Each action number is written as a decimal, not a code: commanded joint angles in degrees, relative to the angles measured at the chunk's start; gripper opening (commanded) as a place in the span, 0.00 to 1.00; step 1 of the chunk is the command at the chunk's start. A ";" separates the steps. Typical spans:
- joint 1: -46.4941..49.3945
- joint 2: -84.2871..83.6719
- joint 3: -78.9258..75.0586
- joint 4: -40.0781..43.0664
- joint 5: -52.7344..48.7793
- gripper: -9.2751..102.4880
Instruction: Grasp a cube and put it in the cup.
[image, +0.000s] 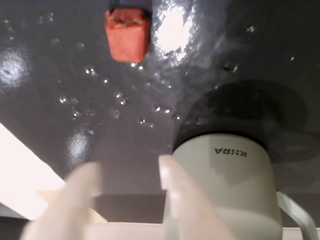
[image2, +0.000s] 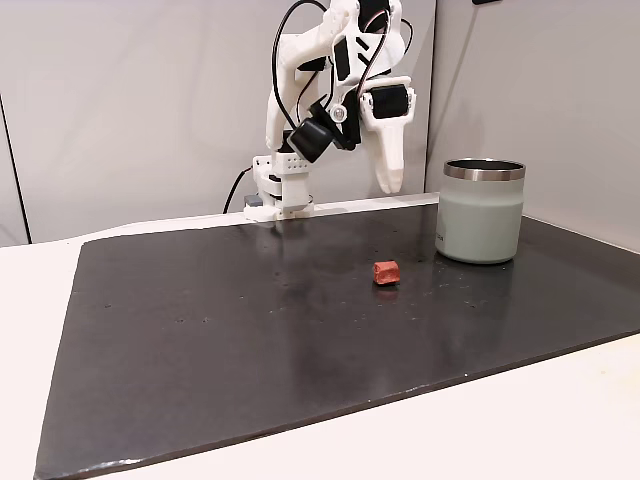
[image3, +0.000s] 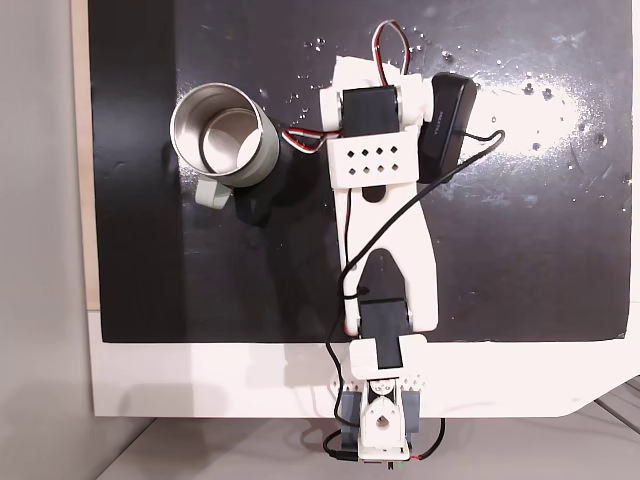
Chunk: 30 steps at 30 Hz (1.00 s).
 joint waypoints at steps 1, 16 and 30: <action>0.97 0.18 -3.60 0.53 0.09 0.30; 4.39 -8.79 -6.86 0.97 0.35 0.33; 3.96 -22.24 -21.27 5.98 -0.26 0.34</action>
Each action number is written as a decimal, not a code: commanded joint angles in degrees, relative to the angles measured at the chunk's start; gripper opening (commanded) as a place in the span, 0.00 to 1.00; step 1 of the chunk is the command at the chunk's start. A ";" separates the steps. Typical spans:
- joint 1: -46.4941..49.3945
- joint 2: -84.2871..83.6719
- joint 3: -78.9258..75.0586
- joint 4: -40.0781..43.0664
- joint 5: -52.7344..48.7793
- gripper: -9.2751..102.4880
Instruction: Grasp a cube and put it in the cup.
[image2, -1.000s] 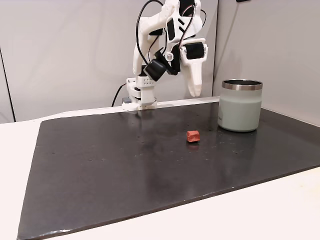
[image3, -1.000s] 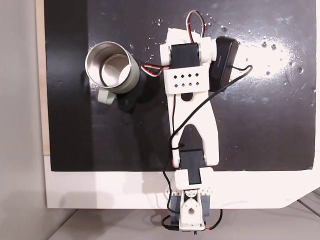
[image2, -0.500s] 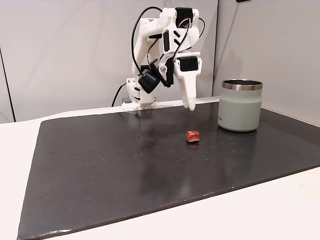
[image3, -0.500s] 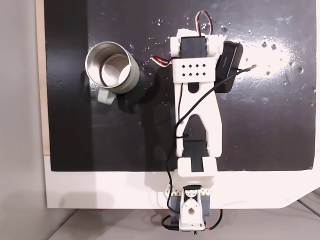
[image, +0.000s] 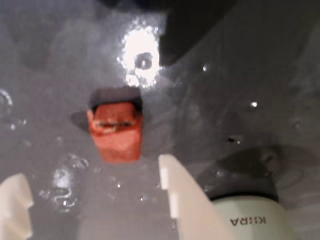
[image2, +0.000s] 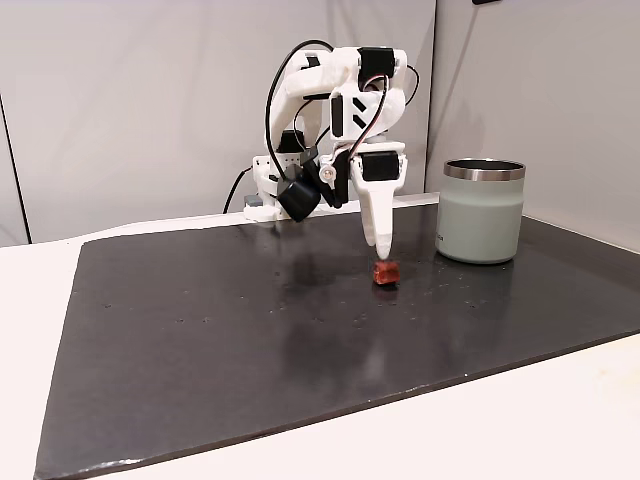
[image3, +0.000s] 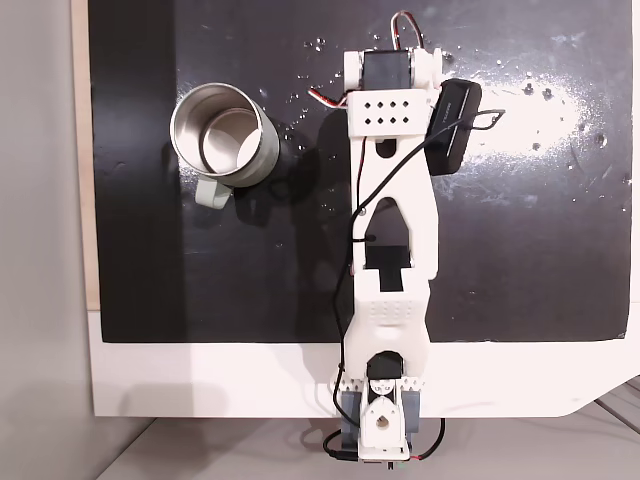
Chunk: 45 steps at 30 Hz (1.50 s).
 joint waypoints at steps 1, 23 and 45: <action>0.09 -0.35 -5.10 1.41 -0.09 0.34; -0.97 -12.22 -17.75 4.75 -0.79 0.34; -0.35 -15.56 -19.86 6.06 -1.49 0.13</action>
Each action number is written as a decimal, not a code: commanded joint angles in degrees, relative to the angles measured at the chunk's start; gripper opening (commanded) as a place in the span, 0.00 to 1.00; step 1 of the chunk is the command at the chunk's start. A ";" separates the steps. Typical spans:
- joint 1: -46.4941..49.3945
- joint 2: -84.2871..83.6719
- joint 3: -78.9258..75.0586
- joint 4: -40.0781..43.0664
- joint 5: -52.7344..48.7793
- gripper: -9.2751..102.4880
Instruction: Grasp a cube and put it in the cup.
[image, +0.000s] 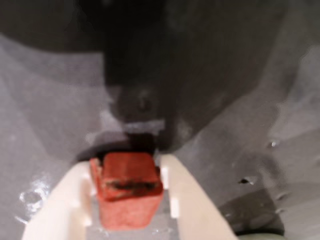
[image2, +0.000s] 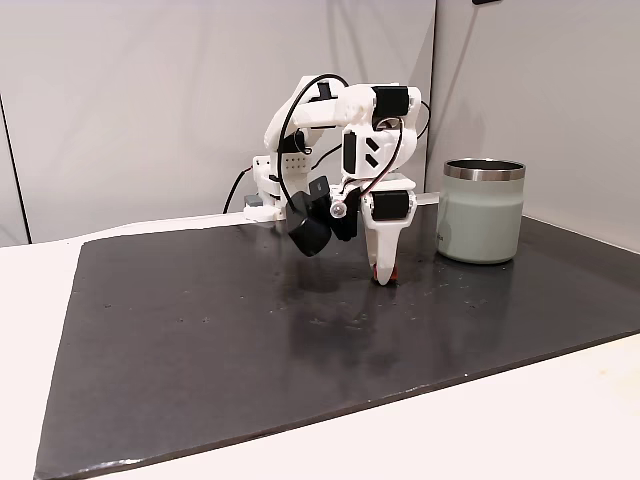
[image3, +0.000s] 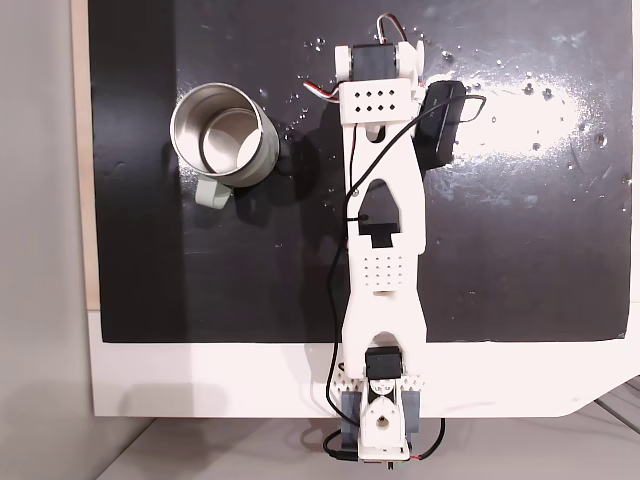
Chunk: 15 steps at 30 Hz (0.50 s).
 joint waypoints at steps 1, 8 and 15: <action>0.70 0.88 -2.99 0.97 -0.44 0.12; 0.79 1.76 -2.99 1.32 -0.62 0.10; 0.00 12.48 2.02 1.93 -0.79 0.10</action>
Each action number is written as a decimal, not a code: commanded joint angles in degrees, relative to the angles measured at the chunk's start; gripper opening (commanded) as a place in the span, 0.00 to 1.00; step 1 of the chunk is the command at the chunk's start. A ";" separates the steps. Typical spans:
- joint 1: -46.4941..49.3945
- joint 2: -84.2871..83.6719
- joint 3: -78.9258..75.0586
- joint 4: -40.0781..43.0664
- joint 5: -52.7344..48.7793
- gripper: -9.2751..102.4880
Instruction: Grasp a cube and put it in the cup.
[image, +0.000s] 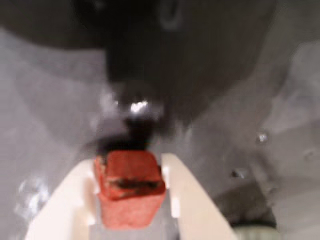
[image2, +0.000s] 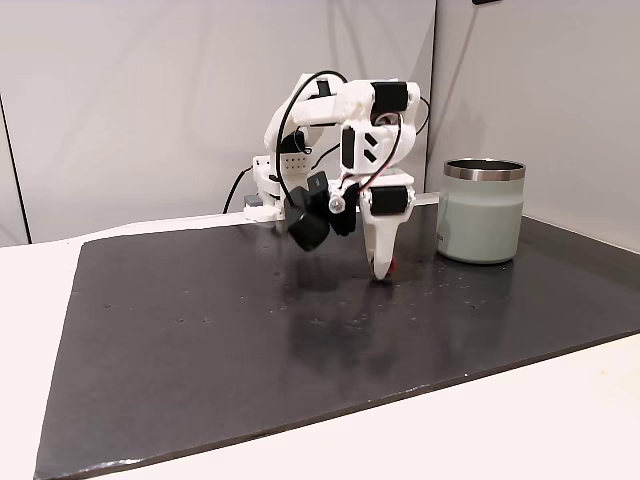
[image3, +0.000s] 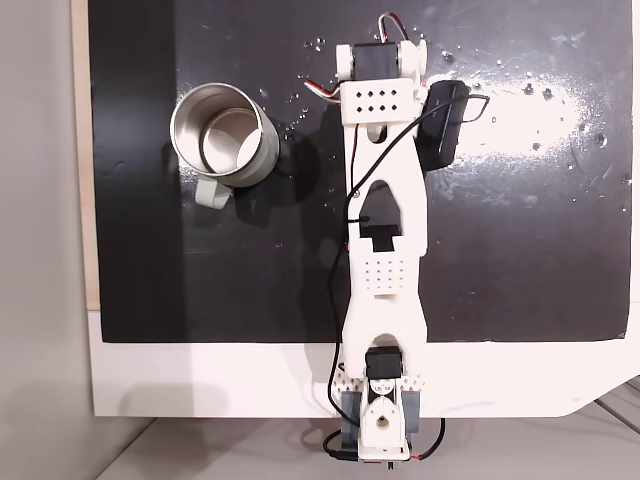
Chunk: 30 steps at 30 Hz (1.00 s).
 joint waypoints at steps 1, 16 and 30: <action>-0.35 11.16 1.76 0.35 -0.44 0.10; 1.41 46.76 18.37 -1.67 -0.97 0.10; -3.69 51.94 22.15 -3.96 -1.67 0.09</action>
